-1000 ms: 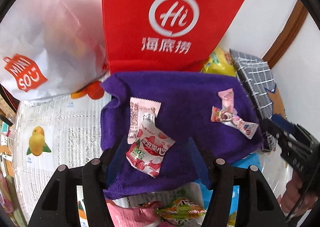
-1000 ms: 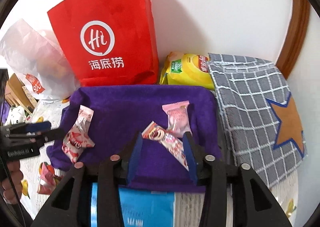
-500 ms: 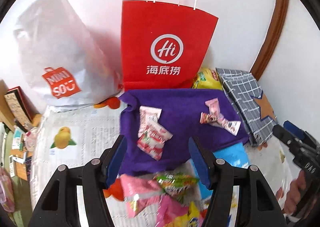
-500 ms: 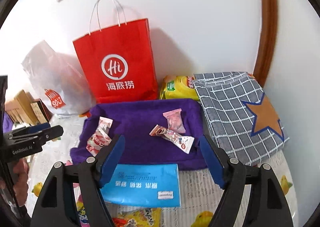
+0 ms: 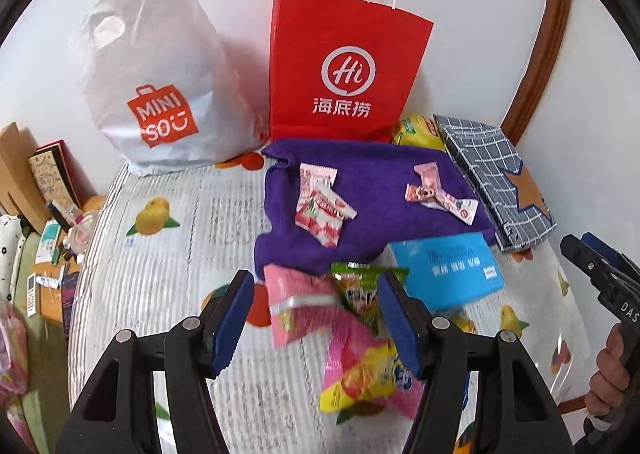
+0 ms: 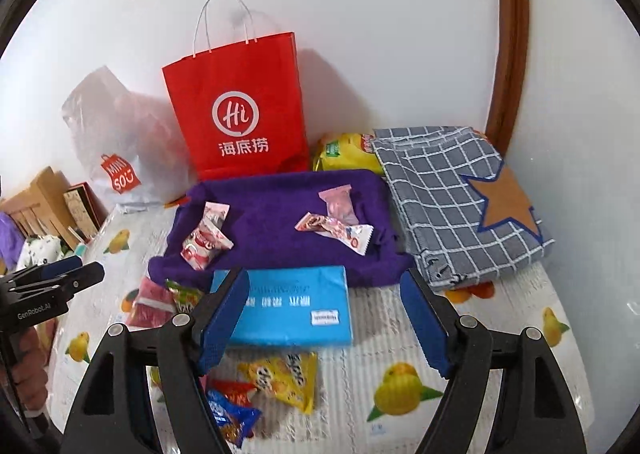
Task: Organize snacks
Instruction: 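Move both open grippers back from the towel to the snack pile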
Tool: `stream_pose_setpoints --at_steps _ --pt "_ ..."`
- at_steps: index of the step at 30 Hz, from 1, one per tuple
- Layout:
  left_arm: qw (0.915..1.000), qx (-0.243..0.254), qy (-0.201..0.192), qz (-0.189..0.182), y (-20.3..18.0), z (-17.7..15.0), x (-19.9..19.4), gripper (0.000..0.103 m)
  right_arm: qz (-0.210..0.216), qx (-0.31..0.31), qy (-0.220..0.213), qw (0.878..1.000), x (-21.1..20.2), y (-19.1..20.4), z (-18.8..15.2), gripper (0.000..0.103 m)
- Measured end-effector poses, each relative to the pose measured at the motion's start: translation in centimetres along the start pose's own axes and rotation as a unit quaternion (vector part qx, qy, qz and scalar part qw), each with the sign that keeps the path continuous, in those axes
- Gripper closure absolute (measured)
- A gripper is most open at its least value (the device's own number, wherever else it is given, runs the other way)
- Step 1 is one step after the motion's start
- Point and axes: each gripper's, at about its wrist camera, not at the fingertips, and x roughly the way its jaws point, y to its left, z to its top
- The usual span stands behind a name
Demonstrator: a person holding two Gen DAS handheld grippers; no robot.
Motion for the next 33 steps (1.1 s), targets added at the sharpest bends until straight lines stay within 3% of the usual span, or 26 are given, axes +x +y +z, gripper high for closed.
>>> stream_pose_setpoints --at_steps 10,14,20,27,33 --pt "1.0000 0.005 -0.003 0.002 -0.5 -2.8 -1.6 0.042 0.031 0.011 -0.011 0.999 -1.6 -0.1 -2.2 0.025" --pt "0.9998 -0.012 0.006 -0.016 0.4 -3.4 -1.4 0.042 0.012 -0.004 -0.026 1.000 -1.9 0.5 -3.1 0.025" --pt "0.9995 -0.030 0.003 -0.008 1.7 -4.6 -0.8 0.042 -0.017 -0.038 -0.042 0.998 -1.6 1.2 -4.8 0.025" --pt "0.9991 -0.033 0.026 0.006 3.1 -5.7 1.0 0.042 0.035 -0.035 0.027 0.998 2.0 1.5 -6.8 0.030" --pt "0.9977 -0.044 0.050 0.009 4.5 -6.4 2.6 0.042 0.062 -0.037 0.059 0.996 4.7 2.1 -8.4 0.031"
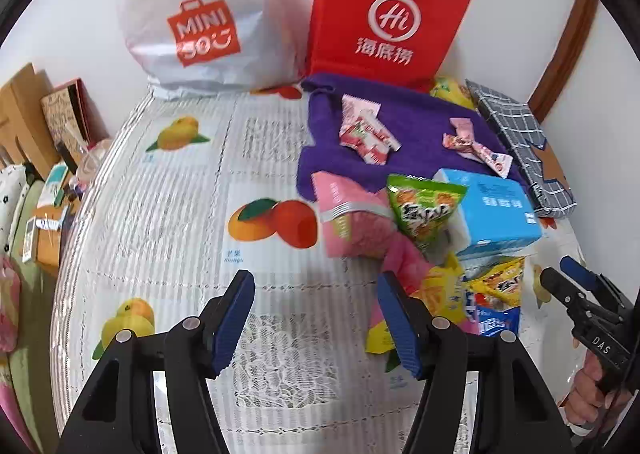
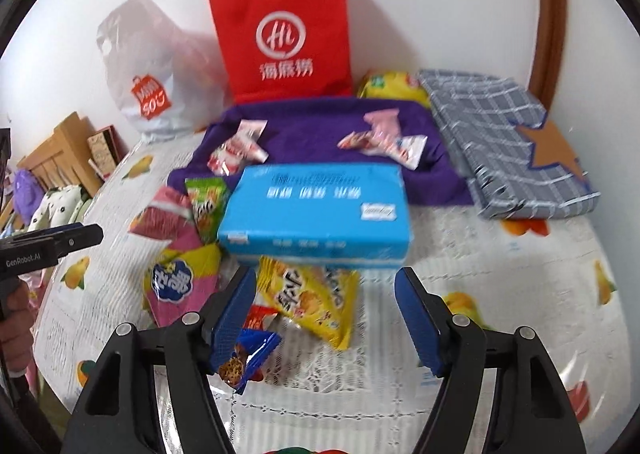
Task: Organize snacks
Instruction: 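Move both open grippers back from the towel to the snack pile, then grasp the yellow triangular chip bag with the right gripper while the left grasps a pink packet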
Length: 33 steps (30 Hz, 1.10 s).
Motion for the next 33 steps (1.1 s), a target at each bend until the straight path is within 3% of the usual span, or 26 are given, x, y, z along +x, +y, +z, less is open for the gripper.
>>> stream_pose_setpoints --at_steps 19,24,33 --pt "0.9995 -0.014 0.010 -0.027 0.9 0.9 2.4 0.042 0.041 0.008 0.074 0.996 7.6 -0.4 -0.7 0.031" --pt "0.9994 -0.003 0.016 -0.031 -0.3 1.8 3.5 0.042 0.041 -0.001 0.062 0.997 8.3 -0.3 -0.6 0.028" --pt "0.9984 0.000 0.041 -0.038 -1.9 3.8 6.6 0.042 0.046 -0.040 0.039 0.997 6.5 -0.8 -0.8 0.046"
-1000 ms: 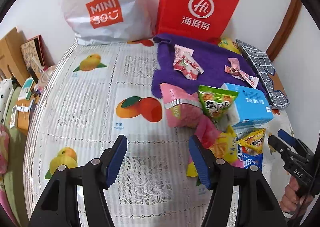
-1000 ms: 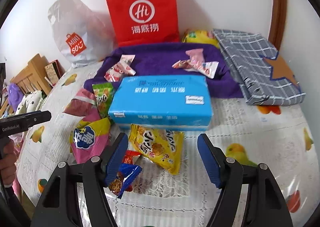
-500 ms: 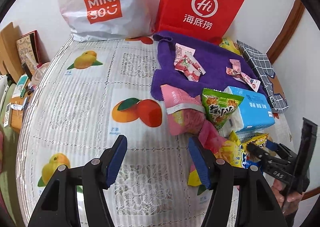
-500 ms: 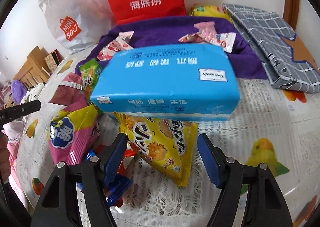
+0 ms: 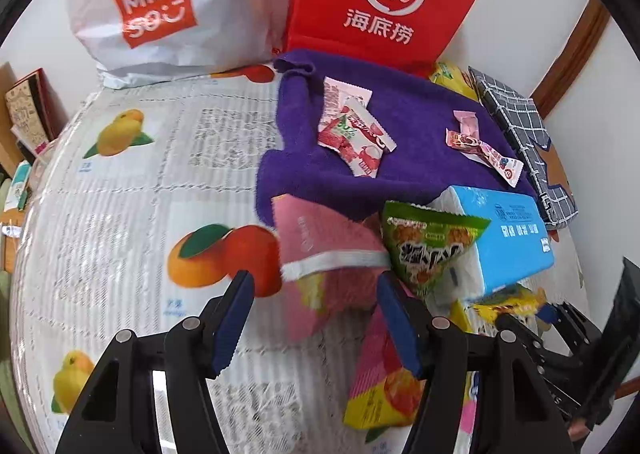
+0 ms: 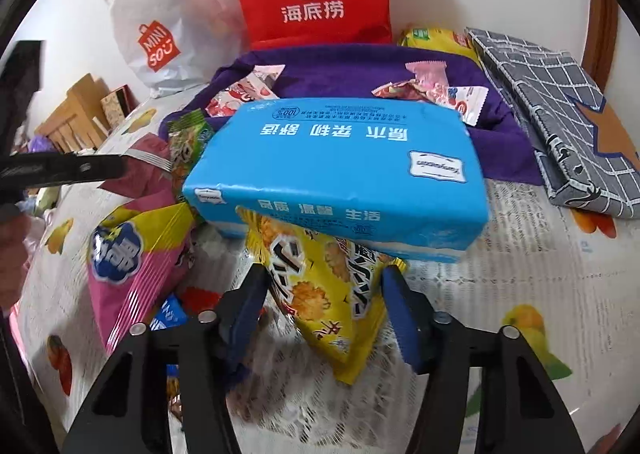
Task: Organize snacks
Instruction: 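Grasp the yellow triangular chip bag with the right gripper while the left grasps a pink packet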
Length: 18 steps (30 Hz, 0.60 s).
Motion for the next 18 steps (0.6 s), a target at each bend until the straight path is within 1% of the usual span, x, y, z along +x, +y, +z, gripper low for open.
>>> stream_pose_setpoints --at_steps 3,6,10,12,14,16,18 --pt "0.9999 -0.002 0.010 -0.005 -0.2 0.5 1.2 0.042 -0.001 0.007 -0.008 1.000 -1.1 -0.8 -0.1 0.049" --pt "0.9997 -0.004 0.016 -0.017 -0.6 0.8 2.1 0.040 0.002 0.016 -0.018 1.000 -2.0 -1.6 -0.2 0.051" --pt "0.9995 0.003 0.026 -0.018 -1.2 1.0 3.4 0.041 -0.006 0.023 -0.019 1.000 -2.5 -2.3 -0.3 0.053" --pt "0.9994 0.000 0.027 -0.022 -1.3 1.0 3.7 0.042 -0.009 0.024 -0.016 1.000 -2.6 -2.5 -0.4 0.054" --pt "0.9993 -0.003 0.023 -0.029 -1.2 1.1 3.7 0.048 -0.012 0.027 -0.014 0.999 -2.8 -2.6 -0.5 0.054" --pt "0.9991 -0.003 0.020 -0.036 -1.1 1.1 3.6 0.051 -0.015 0.031 -0.012 0.999 -2.9 -2.7 -0.6 0.055" --pt "0.9990 -0.002 0.018 -0.040 -0.8 1.1 3.4 0.053 -0.015 0.039 -0.009 0.999 -3.0 -2.8 -0.7 0.055"
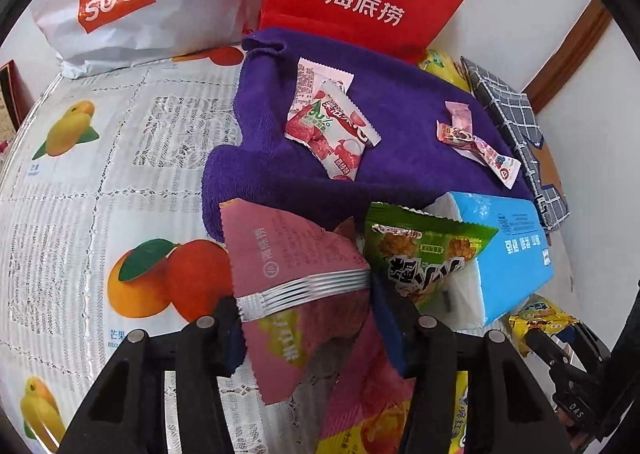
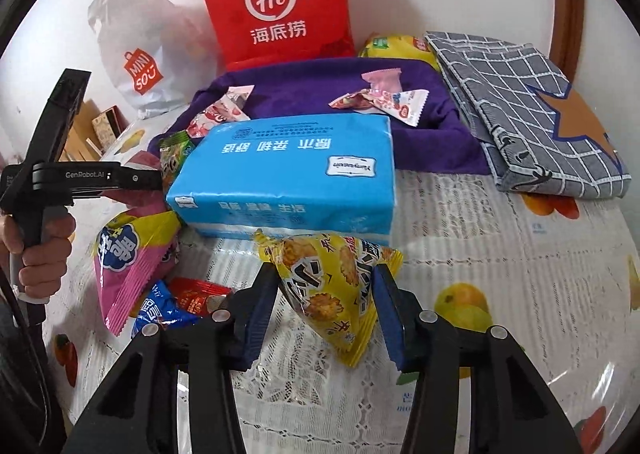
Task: Organize snacks
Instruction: 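Grasp the yellow triangular chip bag with the right gripper while the left grasps a pink packet, then lift both held packets and carry them over the purple towel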
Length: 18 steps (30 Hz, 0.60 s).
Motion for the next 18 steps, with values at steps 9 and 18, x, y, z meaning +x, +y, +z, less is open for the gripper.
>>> stream_pose_setpoints --at_steps 9,18 --pt "0.9993 -0.019 -0.033 0.004 2.1 -1.1 -4.1 0.053 0.008 0.025 -0.007 1.000 -1.4 0.8 0.2 0.055" --pt "0.9968 -0.041 -0.069 0.006 4.6 -2.4 -8.7 0.053 -0.002 0.029 -0.022 0.999 -3.2 2.4 0.7 0.055"
